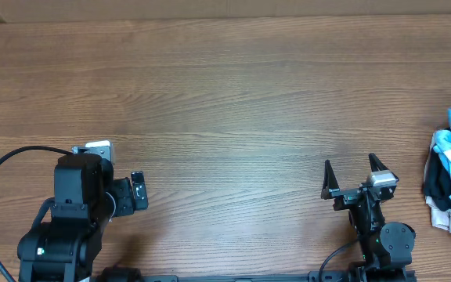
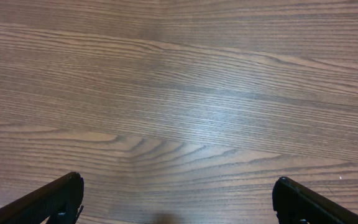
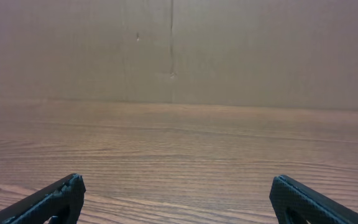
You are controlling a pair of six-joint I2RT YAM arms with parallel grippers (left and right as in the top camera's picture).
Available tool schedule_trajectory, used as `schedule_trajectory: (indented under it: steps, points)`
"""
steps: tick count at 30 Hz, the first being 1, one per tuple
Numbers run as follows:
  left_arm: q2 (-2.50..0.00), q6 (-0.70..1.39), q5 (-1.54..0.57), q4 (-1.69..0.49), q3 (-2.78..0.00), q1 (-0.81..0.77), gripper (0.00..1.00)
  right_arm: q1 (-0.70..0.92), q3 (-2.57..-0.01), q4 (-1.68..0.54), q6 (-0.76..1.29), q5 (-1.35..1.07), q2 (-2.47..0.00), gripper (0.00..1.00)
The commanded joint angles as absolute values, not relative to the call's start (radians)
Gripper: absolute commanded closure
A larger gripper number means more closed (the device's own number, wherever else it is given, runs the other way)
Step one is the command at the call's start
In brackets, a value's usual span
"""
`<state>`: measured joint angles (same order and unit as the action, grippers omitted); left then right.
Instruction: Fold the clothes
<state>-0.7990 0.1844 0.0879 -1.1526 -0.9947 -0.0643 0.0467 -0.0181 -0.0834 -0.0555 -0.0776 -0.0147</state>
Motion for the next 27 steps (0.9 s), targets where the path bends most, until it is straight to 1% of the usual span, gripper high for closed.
schedule_trajectory:
  steps: [1,11,13,15,19,22,27]
  points:
    - [-0.797,0.195,0.1,-1.152,-0.989,-0.06,0.0,0.052,-0.008,-0.077,-0.052,-0.068,-0.003,0.0]
    - [-0.794,0.195,0.101,-1.152,-0.989,-0.06,0.0,0.052,-0.008,-0.077,-0.052,-0.068,-0.003,0.0]
    - [-0.775,0.173,0.117,-1.192,-0.989,-0.06,0.0,0.052,-0.008,-0.077,-0.052,-0.068,-0.003,0.0]
    - [-0.715,0.172,0.107,-1.246,-0.979,-0.059,0.0,0.052,-0.008,-0.077,-0.052,-0.068,-0.003,0.0]
    - [-0.598,0.172,0.108,-1.223,-0.941,-0.031,0.0,0.052,-0.008,-0.077,-0.052,-0.068,-0.003,0.0]
    - [-0.487,0.171,0.109,-1.105,-0.844,0.001,0.0,0.052,-0.008,-0.077,-0.052,-0.068,-0.003,0.0]
    - [-0.247,0.172,0.048,-0.733,-0.513,0.015,0.0,0.052,-0.008,-0.077,-0.052,-0.068,-0.003,0.0]
